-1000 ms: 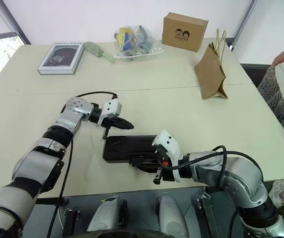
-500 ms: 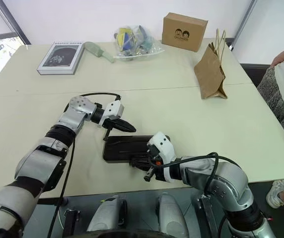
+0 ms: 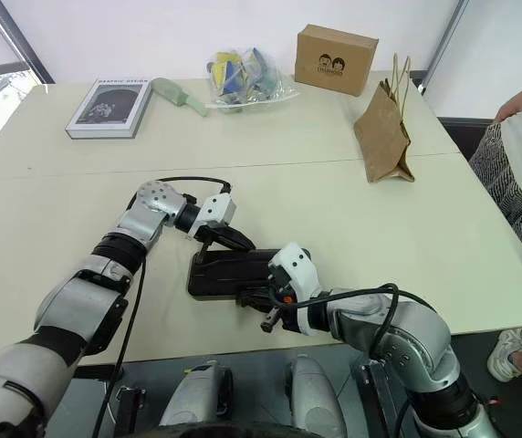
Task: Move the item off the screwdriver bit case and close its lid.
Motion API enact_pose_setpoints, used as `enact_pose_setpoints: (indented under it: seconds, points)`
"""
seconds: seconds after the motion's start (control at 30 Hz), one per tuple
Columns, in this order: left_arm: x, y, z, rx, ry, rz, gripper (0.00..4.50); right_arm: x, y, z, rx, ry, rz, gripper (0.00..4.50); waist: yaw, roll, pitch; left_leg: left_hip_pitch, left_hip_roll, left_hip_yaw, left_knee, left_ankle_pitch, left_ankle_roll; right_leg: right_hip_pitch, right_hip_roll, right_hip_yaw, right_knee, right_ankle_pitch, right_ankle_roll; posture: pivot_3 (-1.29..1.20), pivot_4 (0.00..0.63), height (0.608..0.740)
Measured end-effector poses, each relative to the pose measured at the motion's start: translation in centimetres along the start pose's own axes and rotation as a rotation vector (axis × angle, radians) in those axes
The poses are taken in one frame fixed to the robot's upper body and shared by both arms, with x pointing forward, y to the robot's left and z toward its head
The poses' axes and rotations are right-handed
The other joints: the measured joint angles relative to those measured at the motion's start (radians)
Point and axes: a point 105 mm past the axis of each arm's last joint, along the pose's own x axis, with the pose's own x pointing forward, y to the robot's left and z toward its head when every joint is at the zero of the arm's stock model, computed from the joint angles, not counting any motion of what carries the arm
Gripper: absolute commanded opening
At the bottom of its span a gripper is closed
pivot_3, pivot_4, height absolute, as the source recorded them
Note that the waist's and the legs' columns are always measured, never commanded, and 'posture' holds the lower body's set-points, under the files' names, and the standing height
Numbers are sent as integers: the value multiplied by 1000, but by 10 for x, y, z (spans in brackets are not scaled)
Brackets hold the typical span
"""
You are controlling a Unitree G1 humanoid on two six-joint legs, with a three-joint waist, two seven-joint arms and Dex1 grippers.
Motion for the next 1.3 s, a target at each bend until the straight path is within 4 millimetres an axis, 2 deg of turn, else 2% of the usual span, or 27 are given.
enact_pose_setpoints:
  seconds: [0.33,0.67,0.83,1.03,1.3]
  points:
    - [0,0,1,13,2,0,0,2,0,-6,-6,21,-9,37,1,-2,-1,0,0,0,0,0,0,0,0,0,0,0,0,0,150,740]
    - [0,-1,-1,14,9,3,0,6,-2,-13,-40,38,-28,37,1,-10,-10,2,0,-1,0,0,0,3,0,0,0,0,0,0,150,740]
    - [-1,-3,-3,13,11,5,0,8,-5,-15,-62,44,-51,37,0,-16,-14,5,0,-2,0,0,0,7,0,-1,-1,0,-1,0,150,740]
    - [-1,-3,-3,14,12,3,0,8,-8,-21,-95,81,-64,37,5,-17,-16,17,1,-6,-2,-1,2,20,-1,-3,-7,-3,-5,0,150,740]
    - [0,-3,-4,23,21,2,0,7,-9,-22,-105,91,-64,37,6,-19,-17,17,1,-6,-2,-1,2,21,-2,-3,-7,-3,-5,0,150,740]
